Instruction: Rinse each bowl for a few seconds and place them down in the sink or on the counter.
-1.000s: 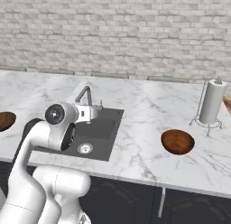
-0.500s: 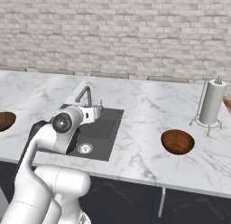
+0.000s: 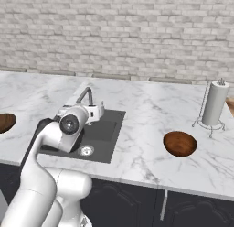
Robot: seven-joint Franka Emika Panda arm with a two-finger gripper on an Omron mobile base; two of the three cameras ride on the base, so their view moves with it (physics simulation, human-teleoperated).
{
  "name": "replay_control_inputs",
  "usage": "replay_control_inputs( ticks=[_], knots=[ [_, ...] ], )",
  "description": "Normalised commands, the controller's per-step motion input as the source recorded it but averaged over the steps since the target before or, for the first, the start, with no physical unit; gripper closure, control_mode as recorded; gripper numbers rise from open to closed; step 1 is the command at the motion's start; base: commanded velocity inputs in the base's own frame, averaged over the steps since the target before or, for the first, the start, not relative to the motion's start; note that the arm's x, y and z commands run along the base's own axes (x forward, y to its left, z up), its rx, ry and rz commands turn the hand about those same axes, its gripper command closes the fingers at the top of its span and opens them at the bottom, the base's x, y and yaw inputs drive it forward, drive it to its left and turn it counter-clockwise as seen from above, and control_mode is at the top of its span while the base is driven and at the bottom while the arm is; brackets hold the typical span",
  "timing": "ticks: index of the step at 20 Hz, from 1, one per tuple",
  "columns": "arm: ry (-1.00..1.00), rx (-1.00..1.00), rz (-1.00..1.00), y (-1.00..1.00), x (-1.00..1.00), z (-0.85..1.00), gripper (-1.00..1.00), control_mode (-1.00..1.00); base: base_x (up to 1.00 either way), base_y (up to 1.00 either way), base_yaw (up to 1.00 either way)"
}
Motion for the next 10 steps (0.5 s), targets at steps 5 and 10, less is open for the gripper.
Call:
replay_control_inputs(
  ticks=[5, 10],
  knots=[
    [-0.08, 0.01, 0.05, -0.05, 0.19, -0.16, -1.00, -1.00, 0.00, 0.00, 0.00],
    [-0.01, 0.02, 0.06, -0.01, 0.21, -0.12, -1.00, -1.00, 0.00, 0.00, 0.00]
  ],
)
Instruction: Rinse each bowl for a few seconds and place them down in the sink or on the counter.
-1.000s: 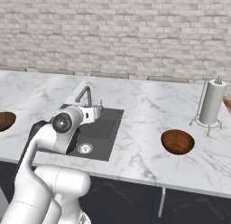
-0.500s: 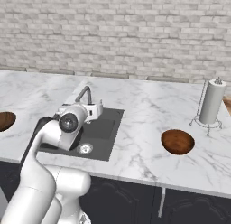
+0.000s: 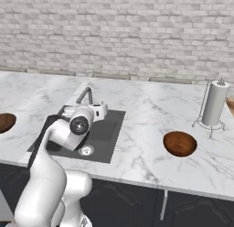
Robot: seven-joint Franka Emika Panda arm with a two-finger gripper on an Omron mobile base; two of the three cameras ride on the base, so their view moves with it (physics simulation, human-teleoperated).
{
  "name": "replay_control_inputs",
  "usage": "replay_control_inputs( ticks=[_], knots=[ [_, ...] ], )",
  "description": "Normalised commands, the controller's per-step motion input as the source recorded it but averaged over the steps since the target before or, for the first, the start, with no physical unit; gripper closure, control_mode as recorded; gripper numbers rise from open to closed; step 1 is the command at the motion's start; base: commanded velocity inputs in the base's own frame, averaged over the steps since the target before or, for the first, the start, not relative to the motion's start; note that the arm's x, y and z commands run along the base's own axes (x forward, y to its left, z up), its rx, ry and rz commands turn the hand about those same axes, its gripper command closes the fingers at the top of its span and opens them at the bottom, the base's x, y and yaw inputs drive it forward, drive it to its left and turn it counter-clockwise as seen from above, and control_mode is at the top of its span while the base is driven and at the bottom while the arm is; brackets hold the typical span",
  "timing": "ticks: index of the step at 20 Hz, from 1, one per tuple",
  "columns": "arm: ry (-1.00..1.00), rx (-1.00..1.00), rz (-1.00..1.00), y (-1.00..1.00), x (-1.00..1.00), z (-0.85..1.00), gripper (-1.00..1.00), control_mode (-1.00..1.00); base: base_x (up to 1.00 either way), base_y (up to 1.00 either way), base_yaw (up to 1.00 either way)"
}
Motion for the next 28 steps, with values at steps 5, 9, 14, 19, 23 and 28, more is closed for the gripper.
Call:
replay_control_inputs(
  ticks=[5, 9, 14, 19, 23, 28],
  knots=[
    [0.00, 0.00, 0.04, 0.00, 0.26, -0.17, -1.00, -1.00, 0.00, 0.00, 0.00],
    [-0.01, 0.01, 0.03, 0.00, 0.26, -0.15, -1.00, -1.00, 0.00, 0.00, 0.00],
    [-0.05, 0.00, 0.00, 0.00, 0.20, -0.19, -1.00, -1.00, 0.00, 0.00, 0.00],
    [-0.09, 0.00, 0.02, 0.00, 0.12, -0.27, -1.00, -1.00, 0.00, 0.00, 0.00],
    [-0.03, 0.00, 0.02, 0.00, 0.19, -0.16, -1.00, -1.00, 0.00, 0.00, 0.00],
    [0.00, 0.00, 0.01, 0.00, 0.28, -0.05, -1.00, -1.00, 0.00, 0.00, 0.00]
  ],
)
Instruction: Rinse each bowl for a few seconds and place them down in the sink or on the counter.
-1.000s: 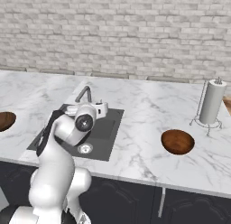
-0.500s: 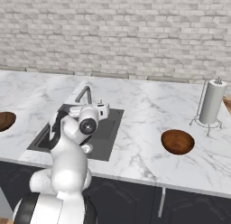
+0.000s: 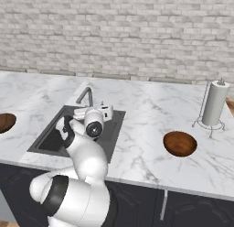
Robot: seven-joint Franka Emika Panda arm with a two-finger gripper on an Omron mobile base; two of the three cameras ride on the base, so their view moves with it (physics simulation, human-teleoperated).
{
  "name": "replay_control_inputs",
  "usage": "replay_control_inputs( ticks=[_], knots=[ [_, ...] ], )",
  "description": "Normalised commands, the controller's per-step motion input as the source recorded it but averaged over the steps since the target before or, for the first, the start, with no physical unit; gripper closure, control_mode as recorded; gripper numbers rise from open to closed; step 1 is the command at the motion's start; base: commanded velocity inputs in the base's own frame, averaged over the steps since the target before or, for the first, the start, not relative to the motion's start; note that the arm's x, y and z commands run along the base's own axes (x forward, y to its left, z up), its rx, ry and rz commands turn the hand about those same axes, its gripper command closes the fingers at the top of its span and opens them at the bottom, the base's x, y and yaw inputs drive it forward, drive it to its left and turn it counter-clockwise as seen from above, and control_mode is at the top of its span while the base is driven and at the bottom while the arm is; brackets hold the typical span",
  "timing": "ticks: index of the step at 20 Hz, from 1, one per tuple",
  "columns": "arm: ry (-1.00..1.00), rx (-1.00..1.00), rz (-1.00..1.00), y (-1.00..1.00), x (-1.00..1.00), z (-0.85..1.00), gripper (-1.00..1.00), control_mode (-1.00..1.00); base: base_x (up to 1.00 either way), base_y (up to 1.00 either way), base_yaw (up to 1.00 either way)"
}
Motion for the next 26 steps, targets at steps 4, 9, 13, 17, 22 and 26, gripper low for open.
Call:
replay_control_inputs(
  ticks=[4, 9, 13, 17, 22, 26],
  knots=[
    [0.03, 0.00, 0.00, 0.06, 0.27, -0.05, -1.00, -1.00, 0.00, 0.00, 0.00],
    [0.05, 0.00, 0.00, 0.08, 0.22, -0.06, -1.00, -1.00, 0.00, 0.00, 0.00],
    [0.06, 0.00, 0.00, 0.06, 0.16, -0.08, -1.00, -1.00, 0.00, 0.00, 0.00],
    [0.05, 0.00, 0.00, 0.00, 0.18, -0.05, -1.00, -1.00, 0.00, 0.00, 0.00],
    [0.03, 0.00, 0.00, 0.00, 0.21, -0.03, -1.00, -1.00, 0.00, 0.00, 0.00],
    [0.02, 0.01, 0.00, 0.00, 0.24, -0.05, -1.00, -1.00, 0.00, 0.00, 0.00]
  ],
)
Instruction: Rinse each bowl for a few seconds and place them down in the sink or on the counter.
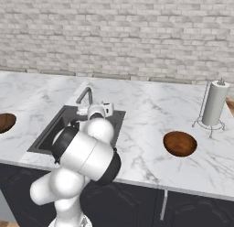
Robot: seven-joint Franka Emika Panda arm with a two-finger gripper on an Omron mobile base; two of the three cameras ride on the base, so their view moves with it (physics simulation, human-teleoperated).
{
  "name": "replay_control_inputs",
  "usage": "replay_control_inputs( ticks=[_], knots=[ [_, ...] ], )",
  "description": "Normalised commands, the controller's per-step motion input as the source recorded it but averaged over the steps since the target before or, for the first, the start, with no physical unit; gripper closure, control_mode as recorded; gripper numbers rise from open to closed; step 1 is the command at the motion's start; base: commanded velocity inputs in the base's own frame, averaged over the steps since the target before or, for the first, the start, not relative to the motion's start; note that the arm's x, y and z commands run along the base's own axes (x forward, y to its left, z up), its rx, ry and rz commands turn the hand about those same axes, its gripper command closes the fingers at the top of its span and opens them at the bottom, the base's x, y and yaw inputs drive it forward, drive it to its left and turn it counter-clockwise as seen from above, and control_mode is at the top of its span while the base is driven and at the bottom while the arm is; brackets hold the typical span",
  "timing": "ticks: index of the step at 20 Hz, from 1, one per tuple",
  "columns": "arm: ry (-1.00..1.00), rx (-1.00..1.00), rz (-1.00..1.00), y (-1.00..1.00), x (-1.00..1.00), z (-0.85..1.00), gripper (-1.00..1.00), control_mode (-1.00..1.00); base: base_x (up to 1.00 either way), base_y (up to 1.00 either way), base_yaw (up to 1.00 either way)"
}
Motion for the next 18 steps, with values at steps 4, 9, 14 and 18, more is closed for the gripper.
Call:
replay_control_inputs(
  ticks=[4, 9, 14, 18],
  knots=[
    [0.01, 0.01, 0.01, 0.00, 0.23, -0.10, -1.00, -1.00, 0.00, 0.00, 0.00],
    [0.00, 0.00, 0.02, 0.00, 0.21, -0.17, -1.00, -1.00, 0.00, 0.00, 0.00],
    [0.00, 0.01, 0.02, 0.00, 0.20, -0.20, -1.00, -1.00, 0.00, 0.00, 0.00],
    [-0.02, 0.01, 0.02, 0.00, 0.19, -0.20, -1.00, -1.00, 0.00, 0.00, 0.00]
  ],
)
